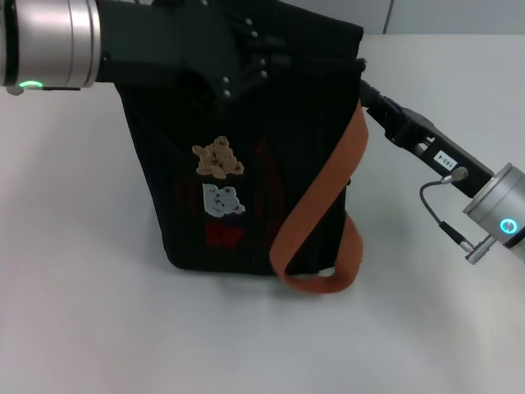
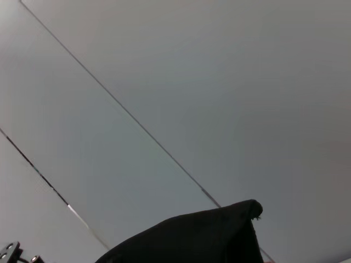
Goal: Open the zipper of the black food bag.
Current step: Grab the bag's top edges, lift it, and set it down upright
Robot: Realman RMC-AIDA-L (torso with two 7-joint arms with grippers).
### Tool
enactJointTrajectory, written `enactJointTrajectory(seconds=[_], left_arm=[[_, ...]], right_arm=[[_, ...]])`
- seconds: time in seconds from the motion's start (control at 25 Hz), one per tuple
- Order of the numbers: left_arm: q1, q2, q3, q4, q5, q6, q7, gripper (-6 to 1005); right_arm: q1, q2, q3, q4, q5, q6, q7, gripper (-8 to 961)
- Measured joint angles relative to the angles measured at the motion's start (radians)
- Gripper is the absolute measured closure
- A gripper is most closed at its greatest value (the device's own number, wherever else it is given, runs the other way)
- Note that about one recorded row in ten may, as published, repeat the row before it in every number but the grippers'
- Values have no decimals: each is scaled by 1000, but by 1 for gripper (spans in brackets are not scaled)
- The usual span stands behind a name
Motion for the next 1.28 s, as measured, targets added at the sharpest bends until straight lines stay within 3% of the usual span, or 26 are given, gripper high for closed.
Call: enactJointTrajectory(seconds=[0.12,0.32,0.48,0.72,0.76,0.84,1.12,1.28], left_arm=[[6,0,0,-1,-3,-7,6,861],[16,0,6,35,-26,2,-10,988],[5,2,7,71,-32,6,-62,992],[-51,3,7,132,-5,62,-185,999],[-85,2,10,139,34,92,-227,1000],[-109,-2,25,139,79,106,-258,888],[-138,-6,150,134,219,44,-337,714],[-151,-6,216,128,275,23,-371,521]], right_arm=[[-1,1,3,1,0,-1,0,939],[3,2,3,0,0,-5,0,939],[5,2,3,0,0,-5,0,940],[4,2,3,0,0,-5,-3,941],[3,2,3,0,0,-6,-4,941],[2,2,3,1,0,-8,-7,941],[3,2,3,1,-1,-5,-10,942],[4,2,3,1,-2,-7,-10,942]])
